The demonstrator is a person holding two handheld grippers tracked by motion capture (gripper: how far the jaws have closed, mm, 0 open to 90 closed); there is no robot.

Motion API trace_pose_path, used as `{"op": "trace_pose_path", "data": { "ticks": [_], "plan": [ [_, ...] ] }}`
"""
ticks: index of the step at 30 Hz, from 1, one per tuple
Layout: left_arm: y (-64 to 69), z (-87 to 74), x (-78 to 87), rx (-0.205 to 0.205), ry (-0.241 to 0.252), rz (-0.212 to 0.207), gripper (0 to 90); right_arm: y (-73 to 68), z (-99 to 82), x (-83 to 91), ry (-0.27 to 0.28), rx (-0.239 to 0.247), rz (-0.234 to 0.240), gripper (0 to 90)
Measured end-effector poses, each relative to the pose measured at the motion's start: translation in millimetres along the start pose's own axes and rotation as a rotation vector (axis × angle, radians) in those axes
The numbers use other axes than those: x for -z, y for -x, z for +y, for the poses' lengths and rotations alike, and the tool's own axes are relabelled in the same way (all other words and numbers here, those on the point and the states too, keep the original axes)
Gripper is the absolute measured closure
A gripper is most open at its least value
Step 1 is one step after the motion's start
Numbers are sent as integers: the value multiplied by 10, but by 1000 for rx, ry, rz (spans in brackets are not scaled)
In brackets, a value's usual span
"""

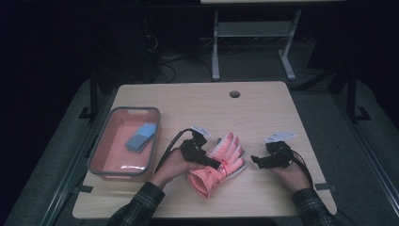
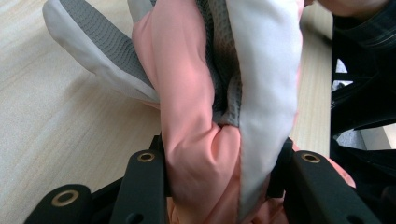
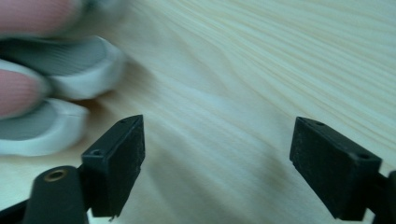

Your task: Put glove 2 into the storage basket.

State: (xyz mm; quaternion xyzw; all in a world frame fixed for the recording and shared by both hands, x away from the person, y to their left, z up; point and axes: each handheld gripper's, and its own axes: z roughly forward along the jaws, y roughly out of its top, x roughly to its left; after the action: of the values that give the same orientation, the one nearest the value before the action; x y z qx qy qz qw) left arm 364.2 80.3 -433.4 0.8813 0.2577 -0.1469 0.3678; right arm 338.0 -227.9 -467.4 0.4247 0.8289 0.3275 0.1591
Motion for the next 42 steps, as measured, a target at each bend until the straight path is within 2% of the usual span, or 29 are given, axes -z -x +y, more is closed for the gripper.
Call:
{"op": "trace_pose_path", "data": {
  "ticks": [3,6,9,10,13,27,34,42],
  "plan": [
    [23,3,40,2,12,3,609,2,-12,-49,6,11,-35,170],
    [42,13,93,-14,12,10,610,8,-26,-82,2,1,-22,147],
    [43,18,158,-12,15,27,610,15,-39,-100,20,-14,-16,135],
    [38,16,184,3,25,26,610,19,-54,-104,25,-34,-5,130],
    [28,14,277,11,39,40,610,15,-89,-111,53,-43,1,109],
    [64,87,704,30,84,84,609,22,-92,-119,55,-38,-2,98],
    [91,143,994,41,108,122,608,23,-92,-120,55,-37,-1,98],
    [76,118,1312,61,143,154,608,22,-92,-120,55,-38,-1,98]
  ]
}}
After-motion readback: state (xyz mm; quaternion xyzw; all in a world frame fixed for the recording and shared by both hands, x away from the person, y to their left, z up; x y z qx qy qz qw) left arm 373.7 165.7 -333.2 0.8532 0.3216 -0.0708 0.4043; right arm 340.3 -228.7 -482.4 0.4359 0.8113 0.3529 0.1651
